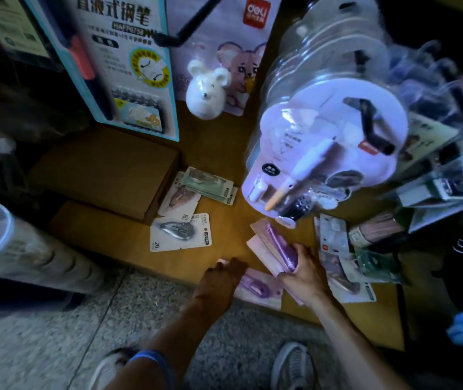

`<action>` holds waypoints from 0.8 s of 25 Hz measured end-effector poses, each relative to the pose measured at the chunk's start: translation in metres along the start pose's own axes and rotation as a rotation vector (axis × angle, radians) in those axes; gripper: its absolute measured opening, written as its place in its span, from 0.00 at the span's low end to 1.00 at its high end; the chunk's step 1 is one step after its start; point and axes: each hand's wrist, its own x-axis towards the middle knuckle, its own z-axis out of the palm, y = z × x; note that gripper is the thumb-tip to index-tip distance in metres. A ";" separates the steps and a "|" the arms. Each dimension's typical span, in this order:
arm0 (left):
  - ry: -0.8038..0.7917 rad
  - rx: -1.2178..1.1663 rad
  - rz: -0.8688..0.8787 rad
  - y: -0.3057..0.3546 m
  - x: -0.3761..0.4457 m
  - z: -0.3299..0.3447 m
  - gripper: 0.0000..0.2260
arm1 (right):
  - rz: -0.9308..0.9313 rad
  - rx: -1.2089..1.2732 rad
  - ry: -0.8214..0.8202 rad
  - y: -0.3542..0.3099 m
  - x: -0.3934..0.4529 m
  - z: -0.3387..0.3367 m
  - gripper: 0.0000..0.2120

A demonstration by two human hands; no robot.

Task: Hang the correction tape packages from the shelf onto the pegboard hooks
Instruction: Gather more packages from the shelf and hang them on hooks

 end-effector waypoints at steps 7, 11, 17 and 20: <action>0.173 -0.130 -0.082 0.000 -0.007 0.015 0.33 | -0.029 -0.040 -0.193 0.035 -0.039 -0.010 0.40; 0.092 -0.893 -0.102 0.005 -0.032 -0.025 0.19 | -0.126 0.129 -0.314 0.016 -0.056 -0.031 0.40; -0.155 -1.098 0.073 0.022 -0.083 -0.110 0.27 | -0.353 -0.030 -0.301 -0.012 -0.104 -0.097 0.41; -0.247 -1.020 0.160 0.043 -0.112 -0.147 0.26 | -0.504 -0.281 -0.209 -0.014 -0.136 -0.137 0.38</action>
